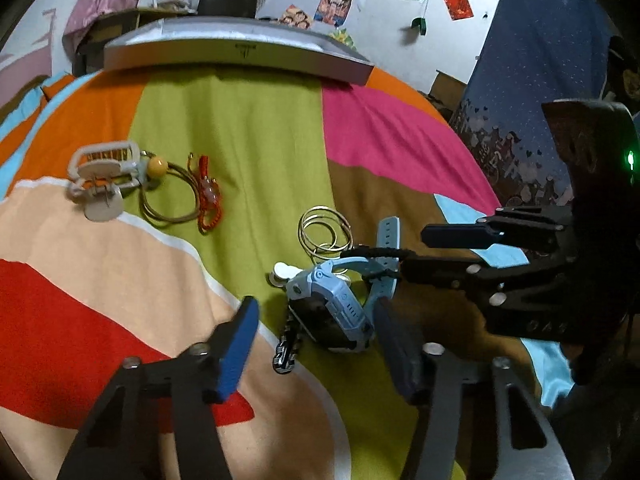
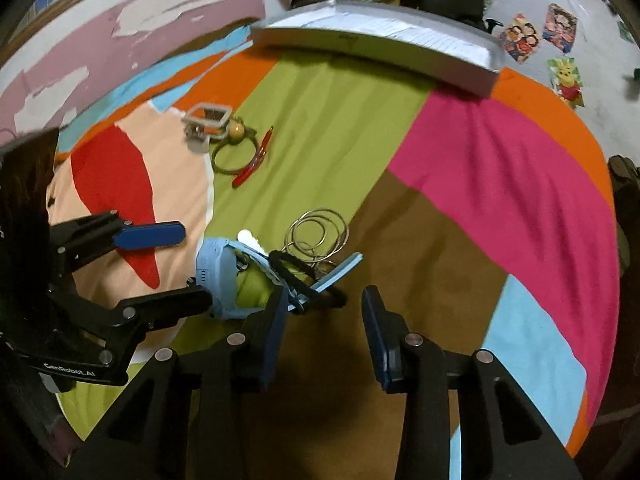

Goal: Organize jewelry
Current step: 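Close the left tool on the blue smartwatch while the right tool grasps the black hair tie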

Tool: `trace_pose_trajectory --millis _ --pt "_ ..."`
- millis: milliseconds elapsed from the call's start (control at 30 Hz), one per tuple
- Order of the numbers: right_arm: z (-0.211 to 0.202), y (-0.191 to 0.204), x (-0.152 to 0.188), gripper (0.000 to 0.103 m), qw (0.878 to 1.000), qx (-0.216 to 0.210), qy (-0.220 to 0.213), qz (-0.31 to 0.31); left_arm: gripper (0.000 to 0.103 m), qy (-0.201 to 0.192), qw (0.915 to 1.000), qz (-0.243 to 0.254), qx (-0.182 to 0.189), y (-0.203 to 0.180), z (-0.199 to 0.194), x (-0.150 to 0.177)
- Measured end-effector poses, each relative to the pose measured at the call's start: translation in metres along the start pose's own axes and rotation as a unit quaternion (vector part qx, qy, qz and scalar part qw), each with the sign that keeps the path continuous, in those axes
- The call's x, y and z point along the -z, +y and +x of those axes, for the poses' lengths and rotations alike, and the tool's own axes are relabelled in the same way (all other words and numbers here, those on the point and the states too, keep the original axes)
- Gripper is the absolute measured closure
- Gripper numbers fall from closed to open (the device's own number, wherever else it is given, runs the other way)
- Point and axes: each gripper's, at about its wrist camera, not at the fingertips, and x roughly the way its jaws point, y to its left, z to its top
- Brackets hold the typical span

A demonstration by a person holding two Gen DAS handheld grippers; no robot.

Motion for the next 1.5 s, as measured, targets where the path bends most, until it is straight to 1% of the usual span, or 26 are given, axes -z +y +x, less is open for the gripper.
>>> trace_pose_trajectory --millis 67,100,133,167,300,433,533,733,900,1000,1133,1300,1433,1500 --pt "0.008 0.003 -0.001 0.069 1.0 0.004 0.009 -0.007 0.06 0.005 0.9999 -0.01 0.013 0.001 0.003 -0.002" --pt "0.011 0.004 -0.001 0.069 1.0 0.005 0.013 -0.009 0.062 0.007 0.9997 -0.014 0.019 0.003 0.003 -0.002" --pt "0.014 0.005 0.0 0.074 1.0 0.005 0.018 -0.012 0.066 0.01 0.9995 -0.015 0.024 0.002 0.003 -0.003" --pt "0.016 0.006 0.001 0.077 1.0 0.002 0.022 -0.013 0.07 0.013 0.9994 -0.014 0.028 0.001 0.004 -0.004" --pt "0.017 0.009 0.001 0.092 1.0 -0.01 0.025 -0.012 0.072 0.023 0.9996 -0.004 0.017 -0.003 0.003 -0.004" --pt "0.018 0.004 0.001 0.098 1.0 -0.003 0.023 0.003 0.074 0.035 0.9992 -0.013 0.016 0.0 0.004 -0.006" --pt "0.018 -0.004 0.001 0.098 1.0 0.004 0.02 0.022 0.079 0.039 0.999 -0.014 0.016 0.001 0.006 -0.007" --pt "0.014 -0.013 0.0 0.098 0.999 0.02 0.0 0.041 0.084 0.045 0.9986 -0.026 0.007 0.001 0.004 -0.005" --pt "0.012 -0.019 -0.002 0.098 0.997 0.044 -0.012 0.054 0.086 0.042 0.9988 -0.025 0.005 0.0 -0.001 -0.001" --pt "0.011 -0.027 -0.005 0.098 0.996 0.056 -0.024 0.07 0.087 0.031 0.9992 -0.021 0.01 -0.001 -0.007 0.001" --pt "0.002 -0.034 -0.009 0.098 0.993 0.059 -0.053 0.087 0.088 0.011 0.9996 -0.016 0.021 -0.005 -0.022 0.002" --pt "-0.02 -0.033 -0.015 0.098 0.989 0.052 -0.109 0.084 0.091 -0.024 0.9991 -0.024 0.026 -0.003 -0.038 -0.007" --pt "-0.036 -0.037 -0.021 0.098 0.983 0.052 -0.147 0.094 0.091 -0.034 0.9987 -0.03 0.021 -0.001 -0.042 -0.022" --pt "-0.038 -0.036 -0.021 0.098 0.982 0.051 -0.155 0.096 0.091 -0.034 0.9991 -0.02 0.014 -0.002 -0.043 -0.025"
